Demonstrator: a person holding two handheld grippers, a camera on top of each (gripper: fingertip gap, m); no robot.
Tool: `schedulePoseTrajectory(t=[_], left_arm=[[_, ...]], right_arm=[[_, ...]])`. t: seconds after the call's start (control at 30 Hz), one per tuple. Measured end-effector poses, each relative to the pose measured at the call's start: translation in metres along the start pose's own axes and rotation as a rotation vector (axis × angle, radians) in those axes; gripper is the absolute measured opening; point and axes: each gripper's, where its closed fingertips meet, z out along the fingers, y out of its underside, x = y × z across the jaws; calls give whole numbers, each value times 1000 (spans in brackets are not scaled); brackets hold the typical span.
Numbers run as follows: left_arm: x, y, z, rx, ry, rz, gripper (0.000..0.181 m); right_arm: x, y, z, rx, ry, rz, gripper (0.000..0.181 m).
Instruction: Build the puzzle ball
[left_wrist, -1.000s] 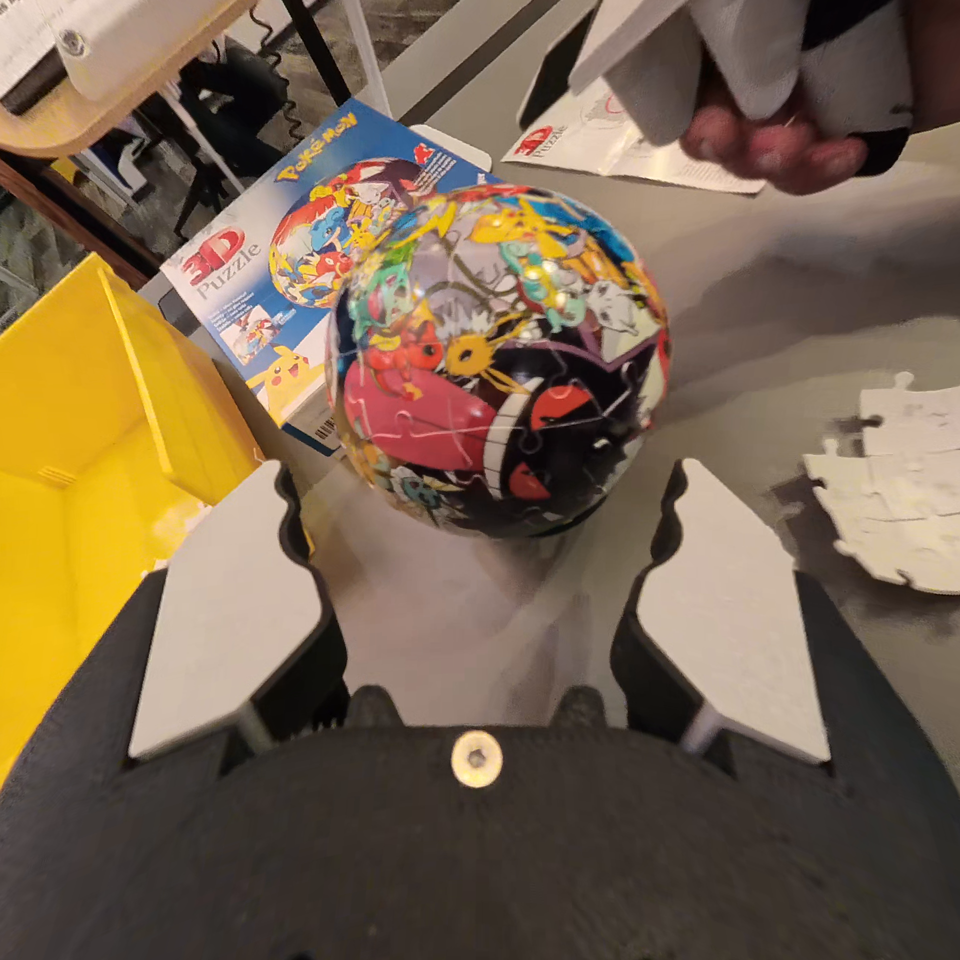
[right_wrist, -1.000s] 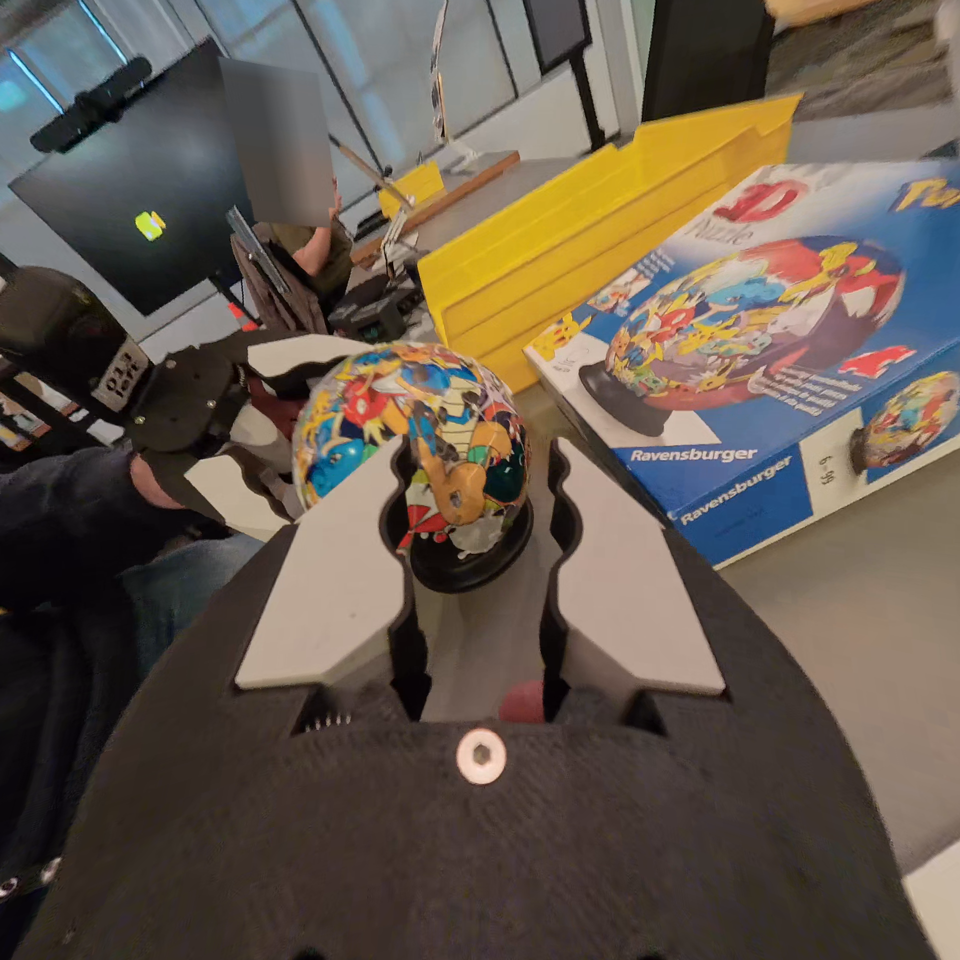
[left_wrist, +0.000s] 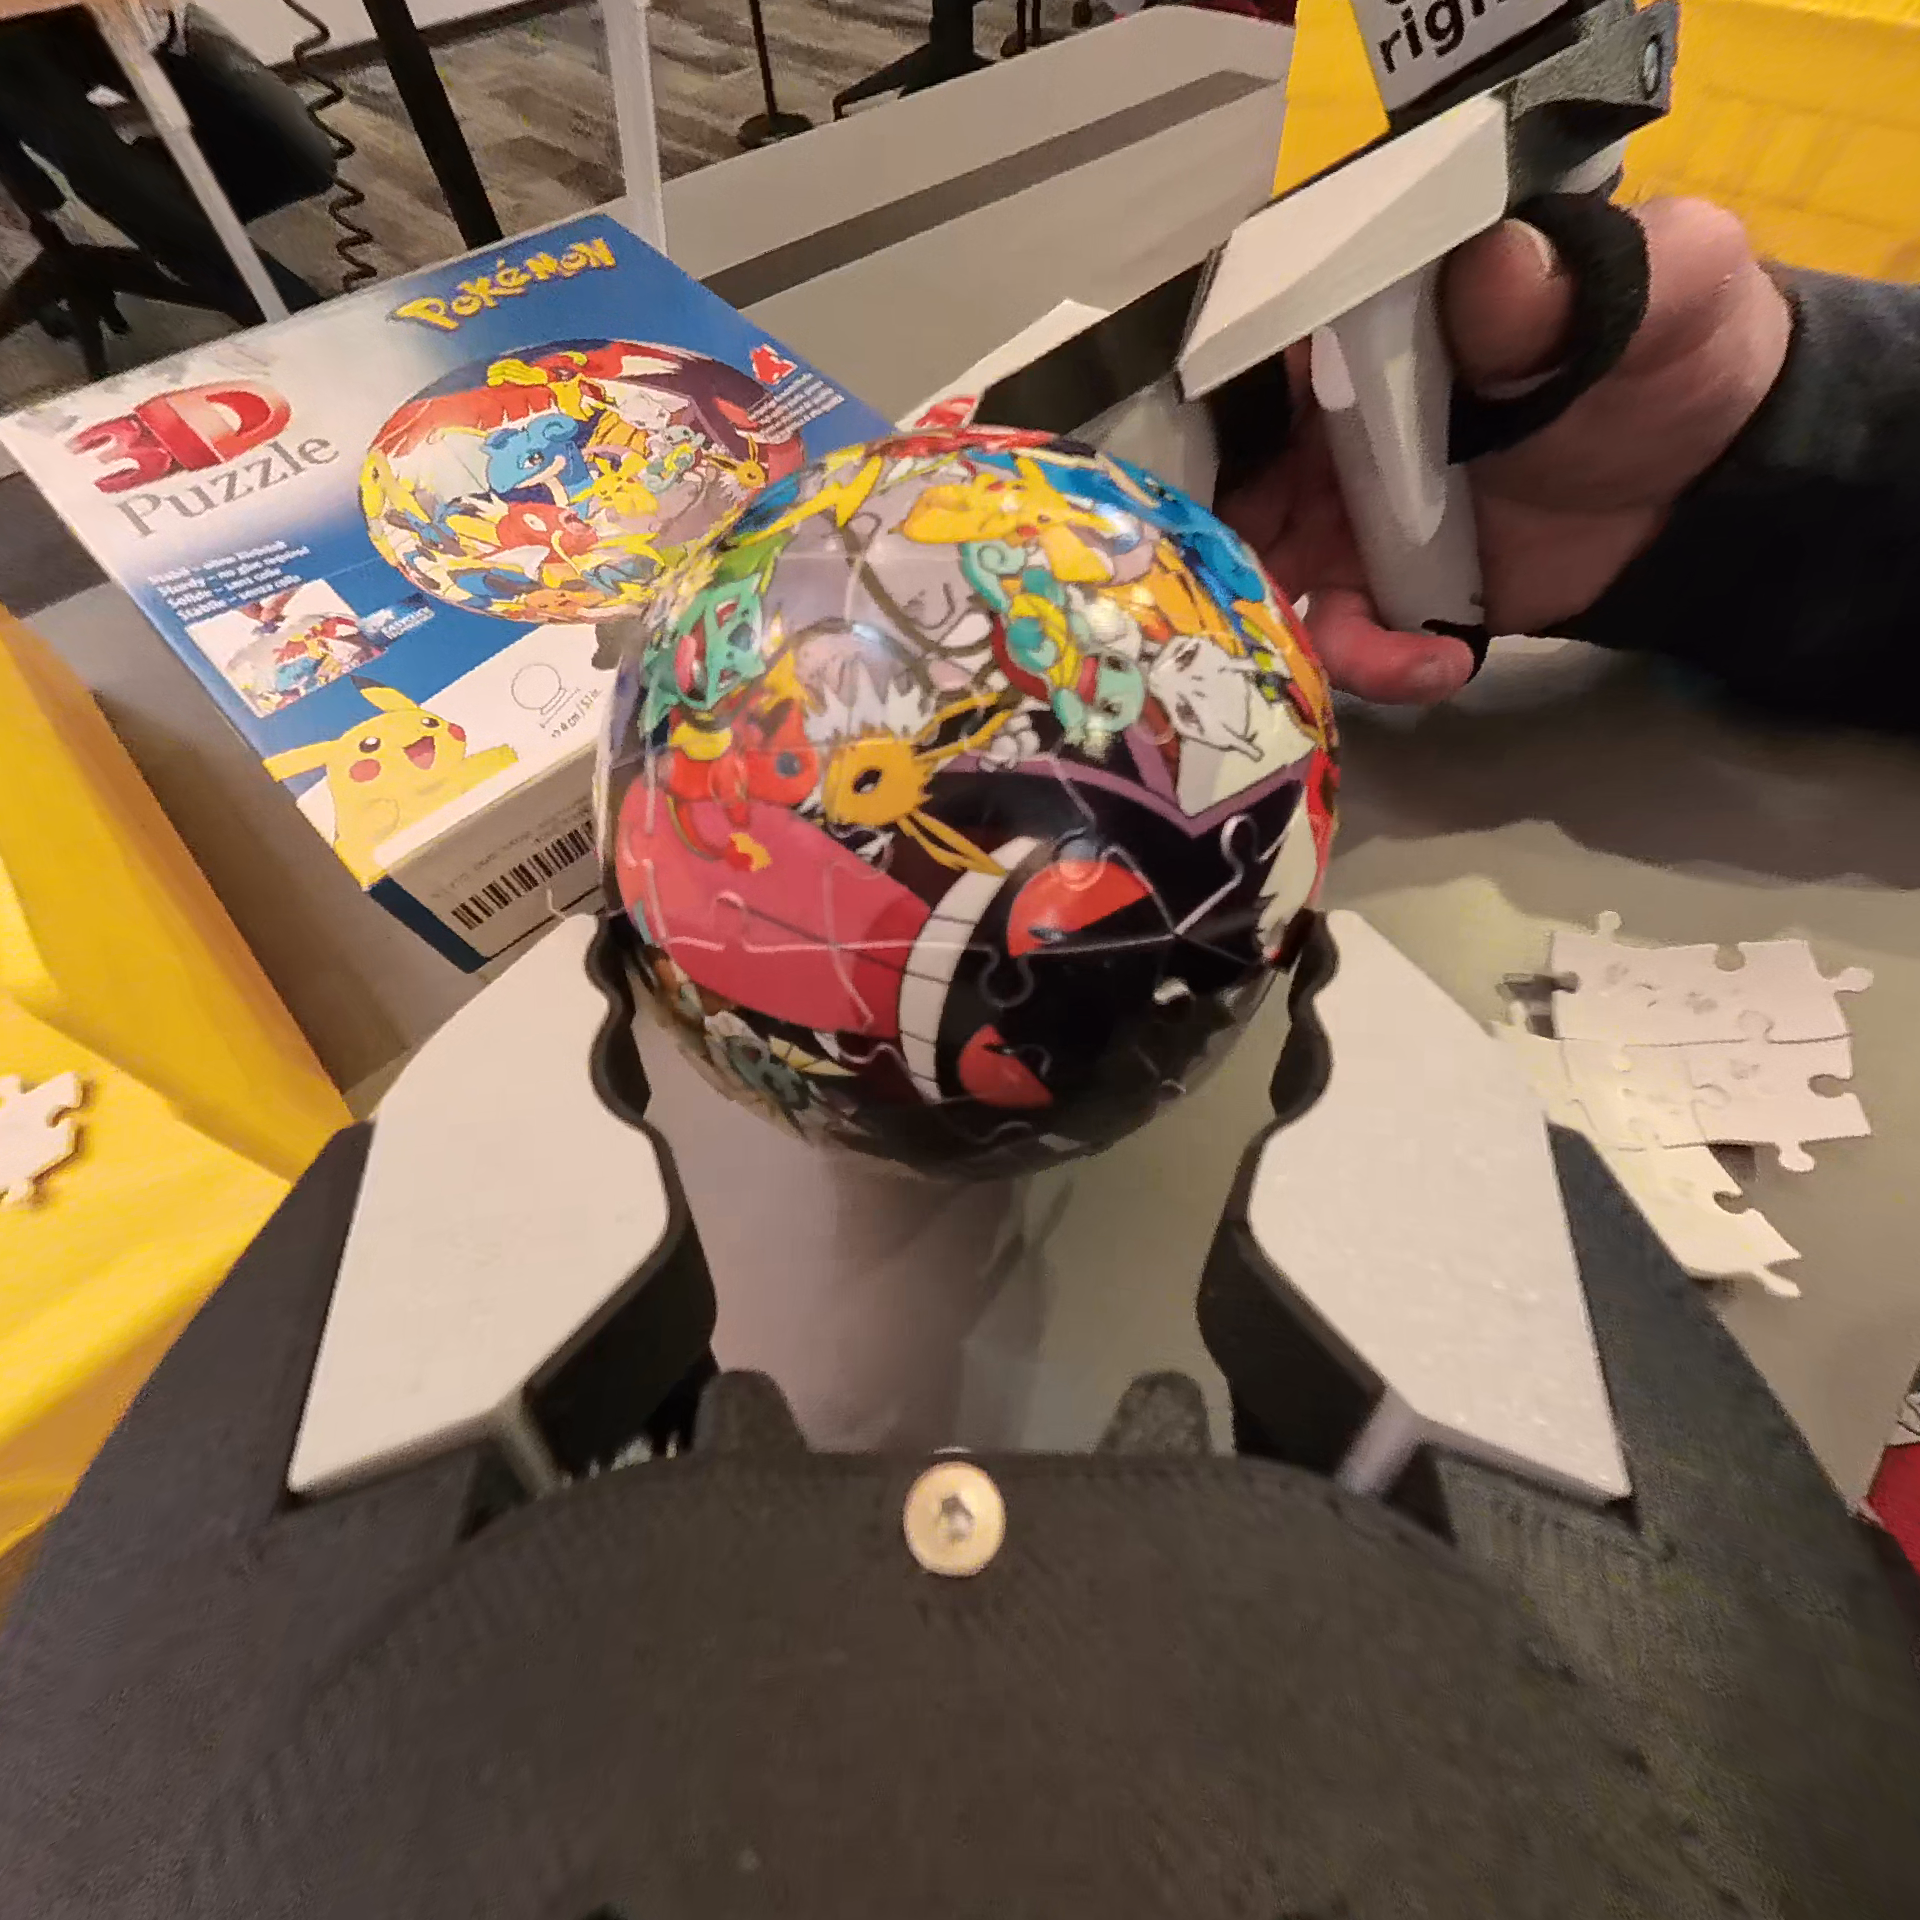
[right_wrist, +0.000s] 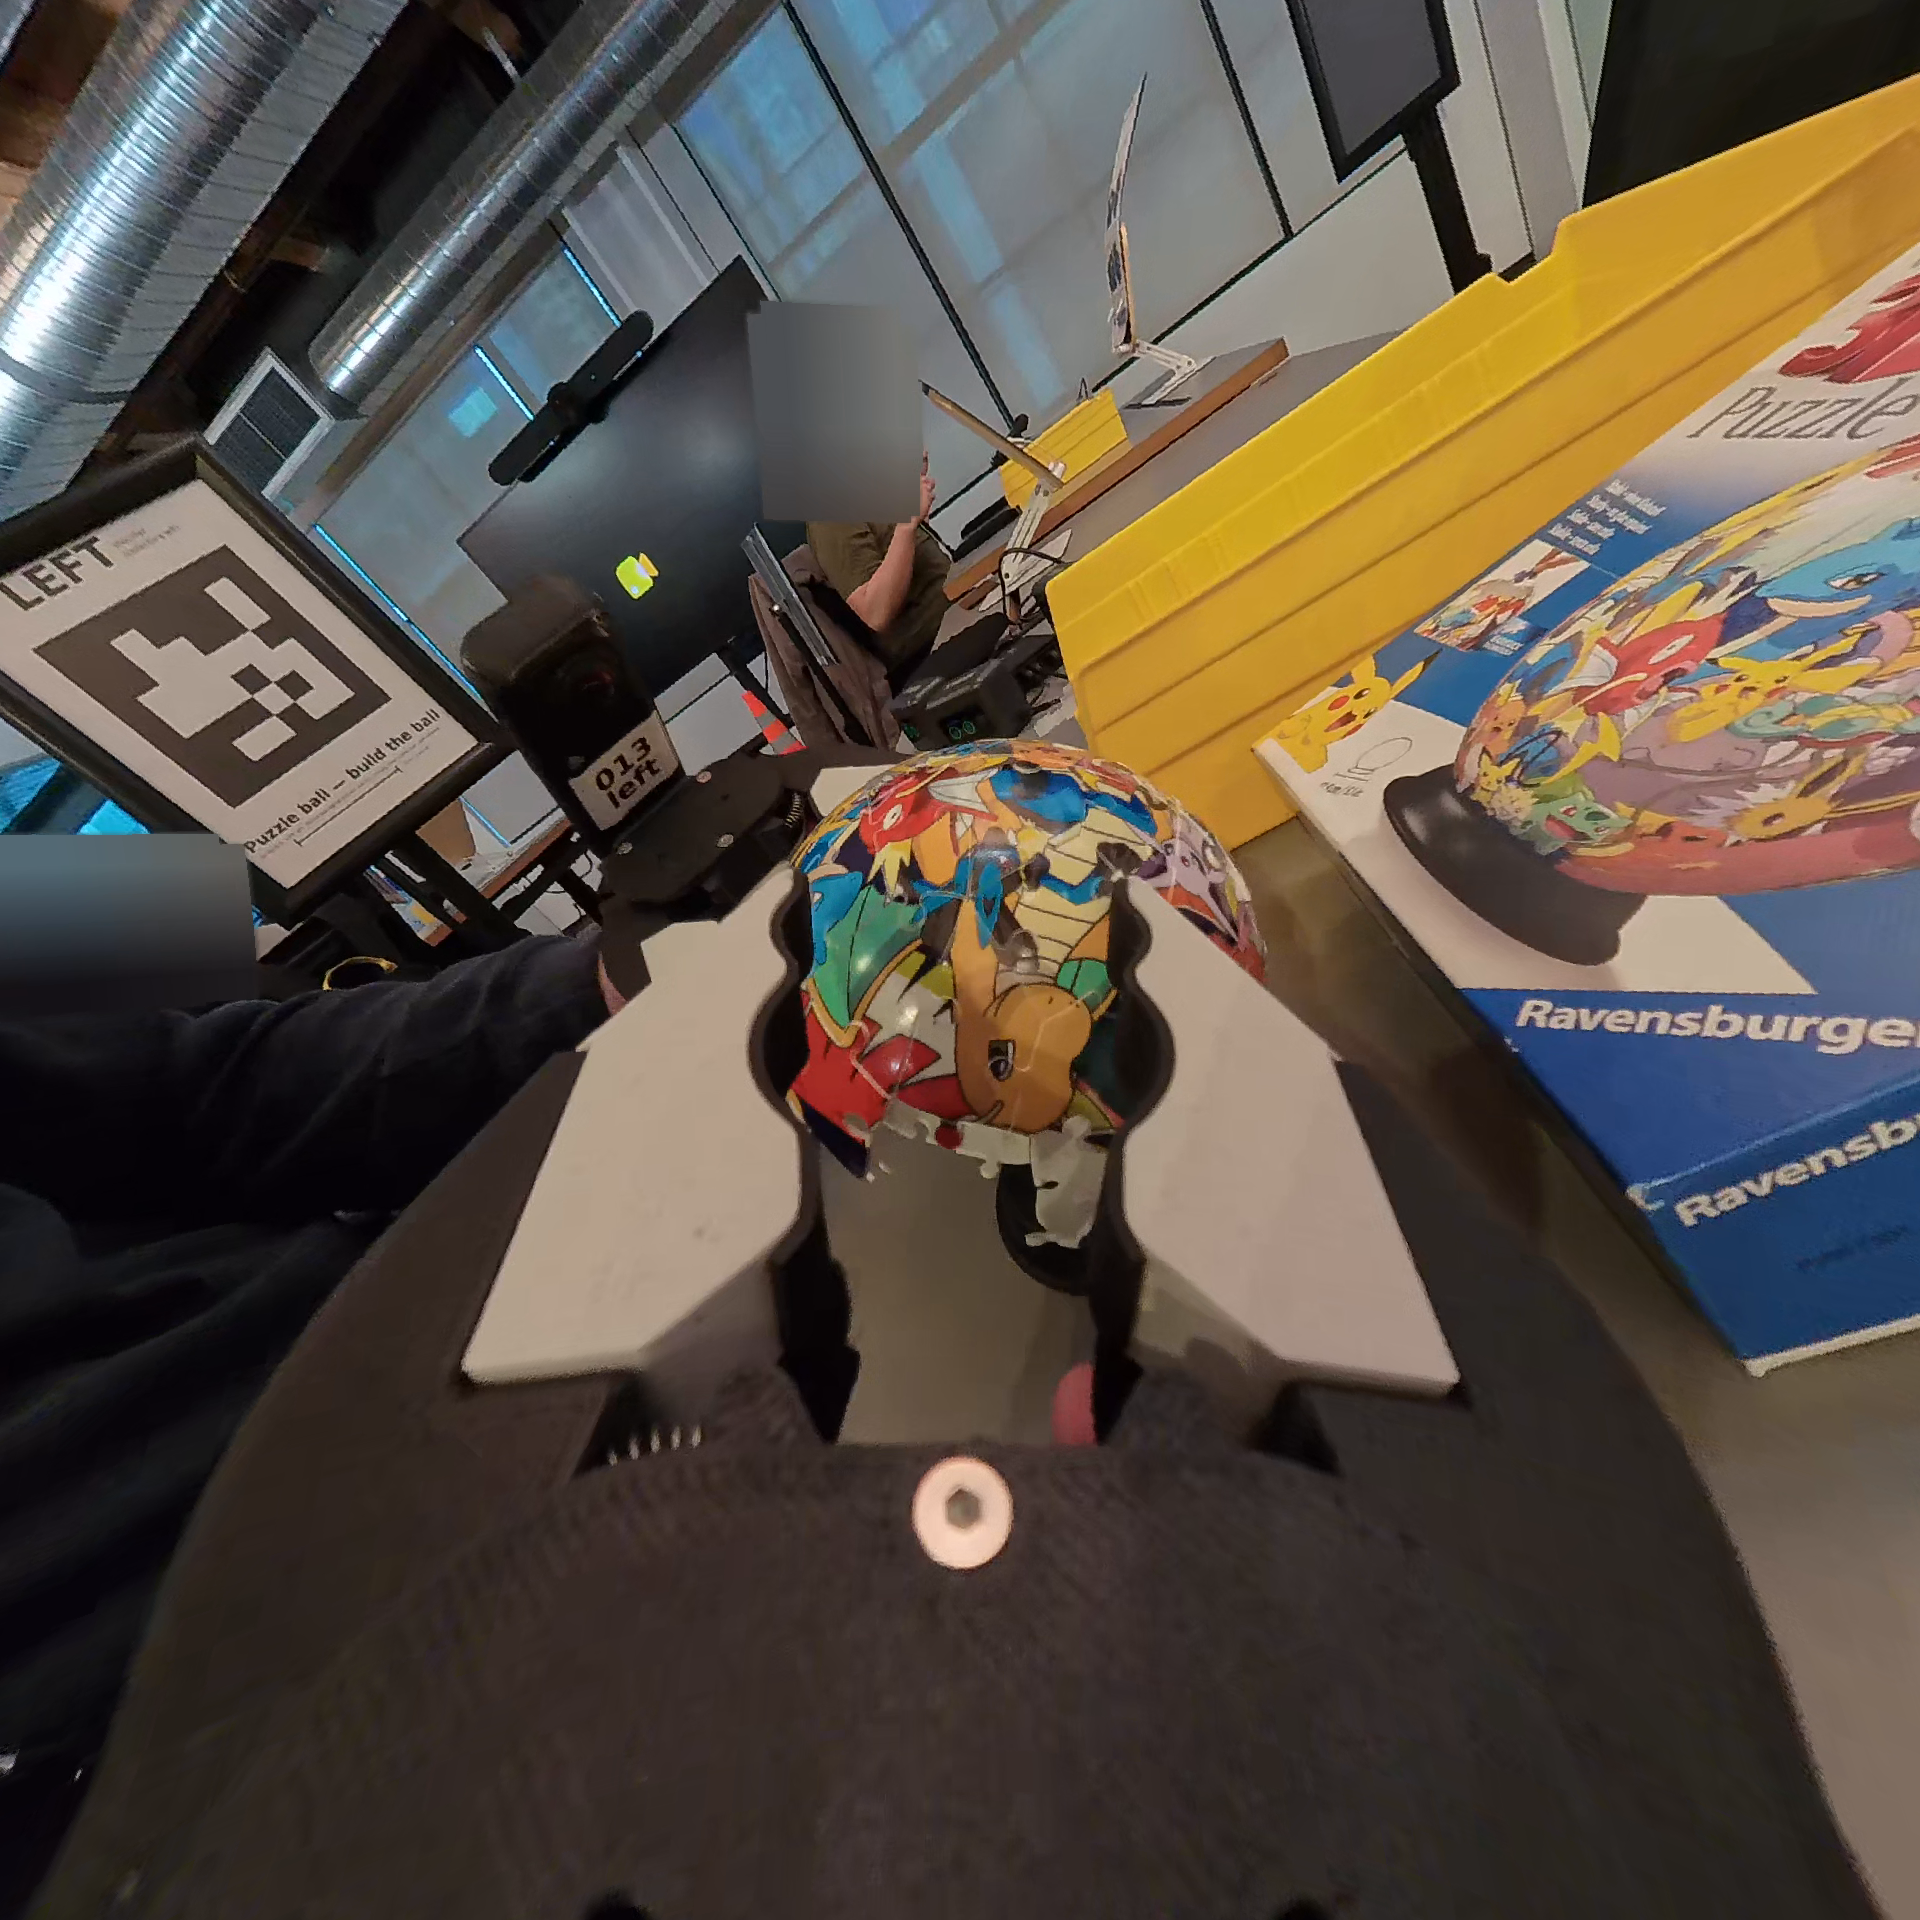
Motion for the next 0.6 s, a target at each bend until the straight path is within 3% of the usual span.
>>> schedulePoseTrajectory(t=[0.37, 0.6], left_arm=[[5, 0, -9, 54, 4, 17, 119], [24, -14, -47, 93, -26, 34, 117]], right_arm=[[0, -6, -22, 25, 63, -59, 55], [13, -16, -59, 66, 143, -87, 54]])
